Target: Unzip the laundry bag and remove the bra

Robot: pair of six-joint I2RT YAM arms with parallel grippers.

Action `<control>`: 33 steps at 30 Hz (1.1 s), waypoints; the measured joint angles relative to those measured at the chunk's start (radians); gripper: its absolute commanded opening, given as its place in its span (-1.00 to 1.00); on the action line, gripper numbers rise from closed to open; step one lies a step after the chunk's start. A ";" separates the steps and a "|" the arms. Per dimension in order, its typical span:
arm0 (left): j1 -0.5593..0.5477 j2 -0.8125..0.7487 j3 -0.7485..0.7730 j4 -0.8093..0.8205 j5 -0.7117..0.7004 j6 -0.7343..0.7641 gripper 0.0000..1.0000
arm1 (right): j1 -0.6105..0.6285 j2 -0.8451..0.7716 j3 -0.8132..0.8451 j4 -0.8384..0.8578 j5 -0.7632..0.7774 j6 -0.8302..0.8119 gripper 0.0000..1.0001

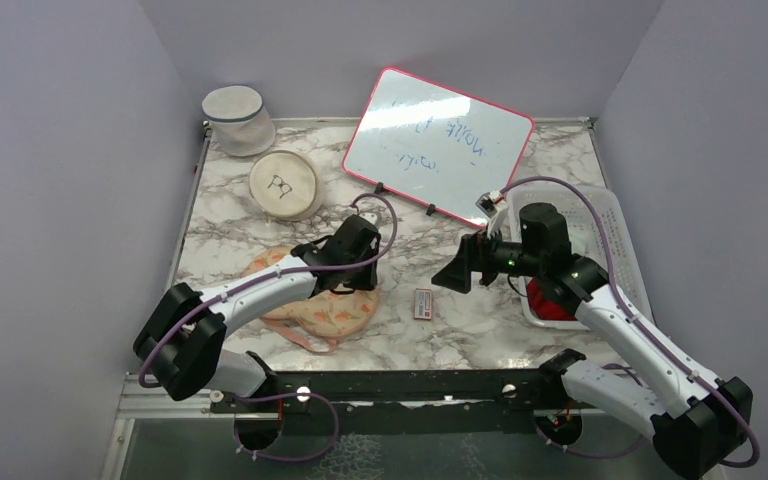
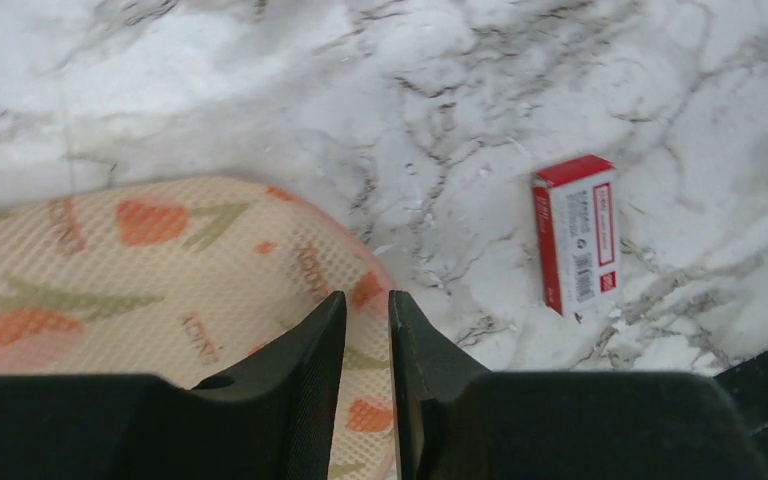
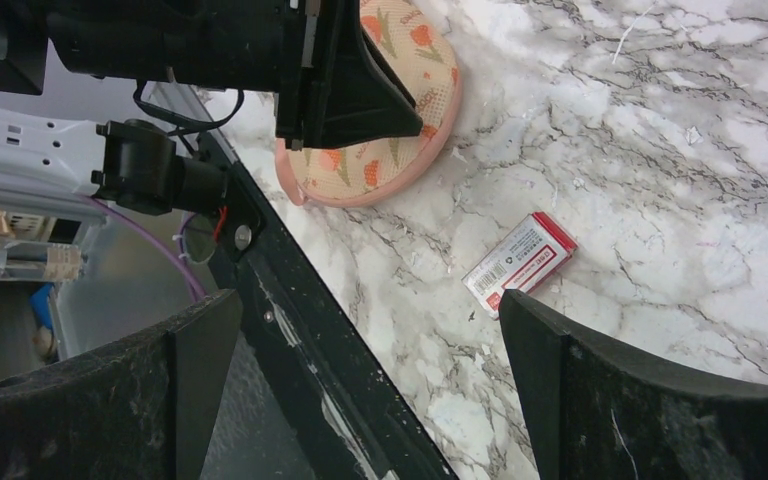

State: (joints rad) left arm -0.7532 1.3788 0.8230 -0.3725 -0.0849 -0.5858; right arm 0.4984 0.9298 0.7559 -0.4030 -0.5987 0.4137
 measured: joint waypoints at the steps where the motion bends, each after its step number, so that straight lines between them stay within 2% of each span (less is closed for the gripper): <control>1: 0.000 -0.002 -0.002 0.012 0.031 0.021 -0.77 | 0.000 0.001 0.000 0.000 -0.001 0.000 0.99; 2: 0.000 -0.002 -0.002 0.030 0.064 0.041 -0.74 | 0.000 0.002 0.000 0.000 -0.001 0.000 0.99; 3: 0.000 -0.002 -0.002 0.043 0.096 0.063 -0.58 | 0.000 0.002 0.000 0.000 -0.001 0.000 0.99; 5: -0.002 -0.002 0.000 0.053 0.120 0.079 -0.02 | 0.000 0.005 0.000 0.000 -0.001 0.000 0.99; 8: -0.010 -0.005 0.000 0.036 0.090 0.053 0.58 | 0.000 0.007 0.000 -0.002 -0.001 0.000 0.99; 10: -0.015 -0.014 0.000 0.011 0.039 0.019 0.84 | 0.000 0.007 0.000 -0.002 -0.001 0.000 0.99; 14: -0.015 -0.022 0.019 -0.064 -0.106 -0.026 0.97 | 0.000 0.010 0.005 -0.012 0.000 -0.001 0.99; 16: -0.015 0.000 0.042 -0.095 -0.166 -0.035 0.91 | 0.000 0.013 0.010 -0.021 0.000 -0.003 0.99; 17: -0.014 0.021 0.058 -0.107 -0.192 -0.037 0.82 | 0.000 0.014 0.014 -0.027 0.000 -0.006 0.99; 20: -0.015 0.107 0.097 -0.122 -0.238 -0.043 0.35 | 0.000 0.017 0.023 -0.046 0.000 -0.016 0.99; 24: -0.021 0.200 0.104 -0.130 -0.256 -0.052 -0.10 | 0.000 0.024 0.024 -0.060 0.000 -0.024 0.99; 28: -0.047 0.200 0.100 -0.119 -0.253 -0.047 -0.78 | 0.000 0.032 0.024 -0.062 0.000 -0.027 0.99; 31: -0.062 0.154 0.061 -0.079 -0.226 -0.016 -1.00 | 0.000 0.036 0.024 -0.062 0.000 -0.028 0.99; 33: -0.067 0.084 0.016 -0.047 -0.190 0.019 -1.00 | 0.000 0.039 0.024 -0.062 0.000 -0.032 0.99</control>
State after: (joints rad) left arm -0.8204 1.4628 0.8394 -0.4198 -0.2752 -0.5663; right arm 0.4984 0.9688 0.7799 -0.4648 -0.5983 0.3813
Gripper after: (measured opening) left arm 0.026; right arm 0.995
